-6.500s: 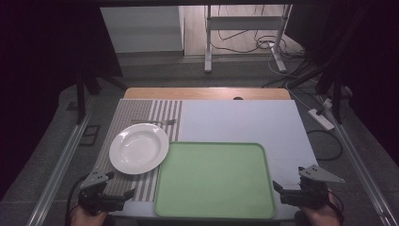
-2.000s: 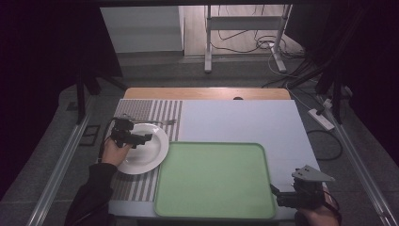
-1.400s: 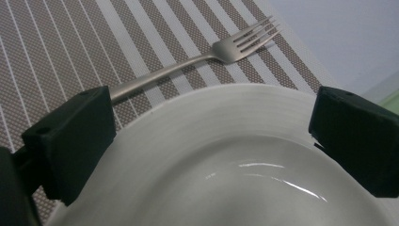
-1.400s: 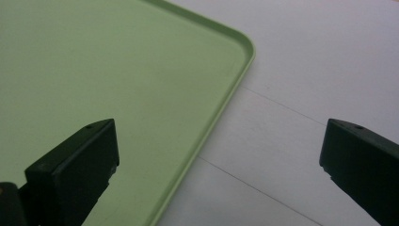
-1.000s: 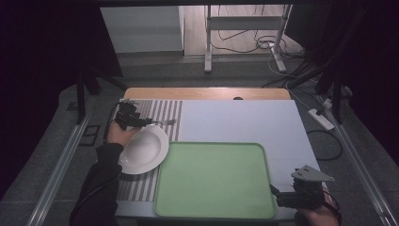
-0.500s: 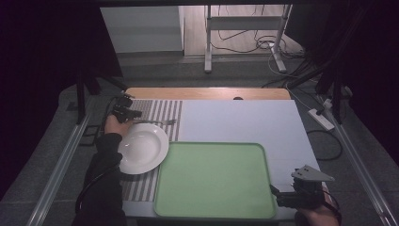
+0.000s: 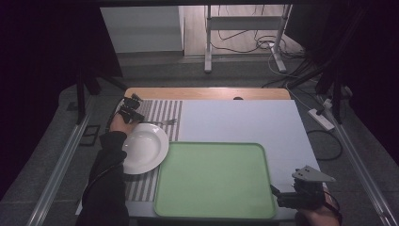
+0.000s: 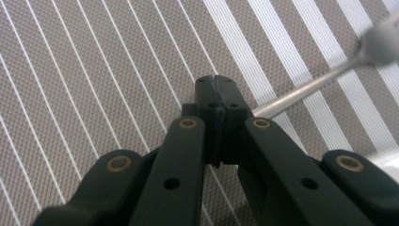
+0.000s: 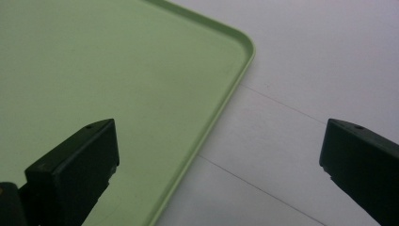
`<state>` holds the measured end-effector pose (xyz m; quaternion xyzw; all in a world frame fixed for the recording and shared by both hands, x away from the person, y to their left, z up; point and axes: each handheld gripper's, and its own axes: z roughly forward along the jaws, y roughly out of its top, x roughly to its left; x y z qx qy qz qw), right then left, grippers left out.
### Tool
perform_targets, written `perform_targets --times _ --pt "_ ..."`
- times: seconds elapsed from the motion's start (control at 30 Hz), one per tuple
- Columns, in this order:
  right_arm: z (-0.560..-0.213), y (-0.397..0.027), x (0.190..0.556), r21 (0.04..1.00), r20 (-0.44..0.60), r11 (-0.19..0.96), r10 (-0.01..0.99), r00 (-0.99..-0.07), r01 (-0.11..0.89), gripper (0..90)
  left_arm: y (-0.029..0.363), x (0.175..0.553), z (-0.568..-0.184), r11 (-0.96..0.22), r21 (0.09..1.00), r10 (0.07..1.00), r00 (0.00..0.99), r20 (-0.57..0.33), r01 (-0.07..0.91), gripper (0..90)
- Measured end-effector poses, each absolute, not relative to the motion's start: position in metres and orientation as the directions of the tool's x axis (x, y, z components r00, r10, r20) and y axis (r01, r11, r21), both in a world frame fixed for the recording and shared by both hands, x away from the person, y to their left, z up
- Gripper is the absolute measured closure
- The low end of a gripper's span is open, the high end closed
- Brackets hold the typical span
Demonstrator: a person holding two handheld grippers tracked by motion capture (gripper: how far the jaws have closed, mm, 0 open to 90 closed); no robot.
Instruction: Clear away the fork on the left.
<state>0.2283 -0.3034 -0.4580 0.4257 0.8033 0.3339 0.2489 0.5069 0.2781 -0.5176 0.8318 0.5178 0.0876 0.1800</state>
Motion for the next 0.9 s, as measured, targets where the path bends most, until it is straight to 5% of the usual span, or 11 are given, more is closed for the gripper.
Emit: perform_targets --times 0.53,0.63,0.9 --pt "-0.458 -0.302 0.228 0.74 -0.128 0.43 0.845 -0.52 0.517 0.0 0.285 0.497 -0.516 -0.434 0.353 0.866 0.491 -0.089 0.829 88.7" --pt "-0.458 -0.302 0.228 0.739 -0.127 0.431 0.844 -0.521 0.518 0.0 0.286 0.497 -0.514 -0.435 0.367 0.87 0.489 -0.065 0.822 83.0" --pt "-0.458 -0.301 0.228 0.739 -0.128 0.433 0.843 -0.523 0.517 0.0 0.28 0.5 -0.504 -0.393 0.466 0.864 0.492 -0.107 0.792 44.8"
